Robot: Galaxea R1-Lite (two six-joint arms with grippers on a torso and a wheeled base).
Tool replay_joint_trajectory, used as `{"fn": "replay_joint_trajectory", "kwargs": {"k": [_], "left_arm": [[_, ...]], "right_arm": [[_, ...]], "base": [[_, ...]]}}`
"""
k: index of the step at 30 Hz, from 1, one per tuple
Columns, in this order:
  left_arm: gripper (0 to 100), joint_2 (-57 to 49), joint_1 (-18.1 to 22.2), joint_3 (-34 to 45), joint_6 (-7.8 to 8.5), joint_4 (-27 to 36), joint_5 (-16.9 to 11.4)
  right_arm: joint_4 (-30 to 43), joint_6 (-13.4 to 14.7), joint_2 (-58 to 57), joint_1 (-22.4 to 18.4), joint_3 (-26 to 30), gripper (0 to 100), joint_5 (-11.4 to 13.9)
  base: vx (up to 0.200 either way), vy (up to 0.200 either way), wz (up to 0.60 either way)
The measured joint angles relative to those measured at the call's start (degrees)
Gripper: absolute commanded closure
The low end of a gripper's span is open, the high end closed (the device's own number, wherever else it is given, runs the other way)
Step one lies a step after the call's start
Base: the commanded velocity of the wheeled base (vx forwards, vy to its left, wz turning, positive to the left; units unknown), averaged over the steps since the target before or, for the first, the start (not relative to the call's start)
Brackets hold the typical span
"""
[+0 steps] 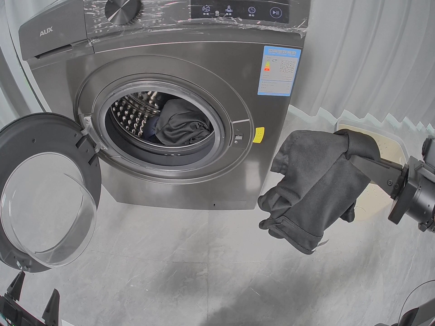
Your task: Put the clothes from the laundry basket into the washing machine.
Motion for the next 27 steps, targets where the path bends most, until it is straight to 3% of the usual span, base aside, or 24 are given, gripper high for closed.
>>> {"fn": "replay_joint_trajectory", "kwargs": {"k": [7, 19, 27], "left_arm": [[0, 0.0, 0.0, 0.0, -0.06, 0.0, 0.0], [0, 0.0, 0.0, 0.0, -0.09, 0.0, 0.0], [0, 0.0, 0.0, 0.0, -0.09, 0.0, 0.0]], "right_arm": [[0.0, 0.0, 0.0, 0.0, 0.0, 100, 0.0], [-0.1, 0.1, 0.0, -0.1, 0.0, 100, 0.1], [-0.1, 0.1, 0.1, -0.3, -0.1, 100, 0.0]], "base": [[-0.171, 0.000, 0.00], [0.000, 0.000, 0.00], [0.000, 0.200, 0.00]]}}
